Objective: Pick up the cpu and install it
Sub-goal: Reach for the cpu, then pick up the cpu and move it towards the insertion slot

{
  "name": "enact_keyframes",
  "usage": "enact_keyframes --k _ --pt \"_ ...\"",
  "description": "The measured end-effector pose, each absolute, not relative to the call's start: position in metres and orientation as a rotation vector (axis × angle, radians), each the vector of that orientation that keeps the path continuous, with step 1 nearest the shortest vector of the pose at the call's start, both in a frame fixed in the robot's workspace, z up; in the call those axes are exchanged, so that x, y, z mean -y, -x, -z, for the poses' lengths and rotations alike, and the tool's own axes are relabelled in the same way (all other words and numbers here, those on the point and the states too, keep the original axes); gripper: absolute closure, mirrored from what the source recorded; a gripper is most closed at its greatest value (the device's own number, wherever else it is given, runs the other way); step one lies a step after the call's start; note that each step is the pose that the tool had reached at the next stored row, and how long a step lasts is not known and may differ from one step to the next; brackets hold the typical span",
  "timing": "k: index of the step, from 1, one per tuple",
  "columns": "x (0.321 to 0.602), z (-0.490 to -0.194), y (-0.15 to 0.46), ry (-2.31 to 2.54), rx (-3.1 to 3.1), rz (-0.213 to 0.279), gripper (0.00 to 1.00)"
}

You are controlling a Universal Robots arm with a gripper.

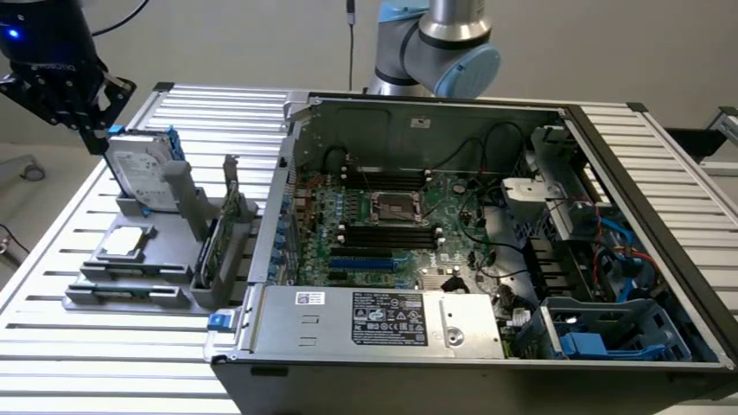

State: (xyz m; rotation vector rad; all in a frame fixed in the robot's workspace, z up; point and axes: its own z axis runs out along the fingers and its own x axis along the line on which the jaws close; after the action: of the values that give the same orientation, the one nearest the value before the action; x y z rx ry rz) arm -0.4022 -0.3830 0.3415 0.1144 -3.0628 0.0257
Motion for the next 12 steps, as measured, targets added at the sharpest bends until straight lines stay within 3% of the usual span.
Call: enact_keyframes --k 8,12 --pt "0.383 -0.3415 0.4022 -0.115 3.063 -0.026 0.89" --pt "0.3829 -0.3415 0.4022 -0.116 3.063 -0.026 0.83"
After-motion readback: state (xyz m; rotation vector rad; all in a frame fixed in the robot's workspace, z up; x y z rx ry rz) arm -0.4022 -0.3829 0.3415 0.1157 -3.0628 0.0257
